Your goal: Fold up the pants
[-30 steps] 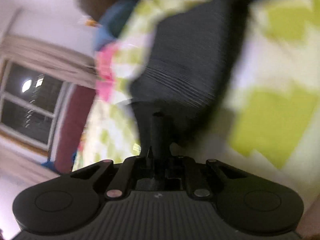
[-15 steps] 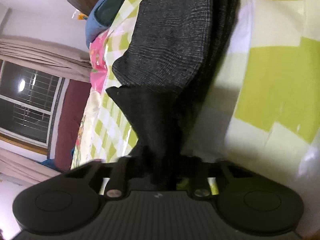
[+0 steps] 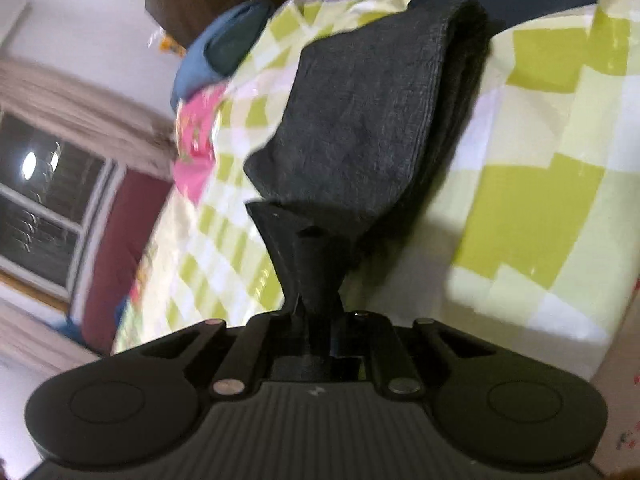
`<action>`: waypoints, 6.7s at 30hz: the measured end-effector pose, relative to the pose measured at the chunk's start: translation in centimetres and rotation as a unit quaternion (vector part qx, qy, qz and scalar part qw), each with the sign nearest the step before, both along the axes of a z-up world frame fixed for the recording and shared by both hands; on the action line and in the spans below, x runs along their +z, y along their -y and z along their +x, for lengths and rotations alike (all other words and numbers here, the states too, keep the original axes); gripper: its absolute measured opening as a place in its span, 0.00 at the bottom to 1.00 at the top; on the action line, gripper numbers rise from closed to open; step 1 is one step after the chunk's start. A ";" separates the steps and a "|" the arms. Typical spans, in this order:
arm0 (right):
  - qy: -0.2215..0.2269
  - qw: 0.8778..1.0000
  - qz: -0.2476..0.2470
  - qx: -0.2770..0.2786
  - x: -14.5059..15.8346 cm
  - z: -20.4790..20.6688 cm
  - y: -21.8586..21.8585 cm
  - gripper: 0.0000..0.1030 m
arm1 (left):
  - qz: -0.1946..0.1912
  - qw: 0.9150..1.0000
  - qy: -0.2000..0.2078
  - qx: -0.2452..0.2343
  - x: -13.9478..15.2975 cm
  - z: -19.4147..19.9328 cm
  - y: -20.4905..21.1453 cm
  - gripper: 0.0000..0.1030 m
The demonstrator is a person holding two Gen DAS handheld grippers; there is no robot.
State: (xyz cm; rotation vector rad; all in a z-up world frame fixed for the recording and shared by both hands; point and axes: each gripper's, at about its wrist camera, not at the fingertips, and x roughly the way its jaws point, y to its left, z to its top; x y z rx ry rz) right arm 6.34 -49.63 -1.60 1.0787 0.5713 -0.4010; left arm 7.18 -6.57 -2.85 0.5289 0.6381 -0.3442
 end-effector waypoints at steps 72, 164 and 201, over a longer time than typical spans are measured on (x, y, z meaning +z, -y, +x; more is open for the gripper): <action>0.048 0.996 -0.030 0.067 -3.0 -2.0 -1.5 0.29 | 0.044 0.997 0.063 -0.005 1.2 -1.6 2.3 0.89; 0.175 0.926 -0.107 0.318 12.5 9.0 -21.6 0.10 | -0.007 0.996 0.083 0.024 2.9 -0.6 -4.0 0.90; 0.038 0.694 -0.232 0.680 3.7 14.7 -65.0 0.24 | -0.122 0.946 0.037 0.297 1.9 -1.0 -22.2 0.90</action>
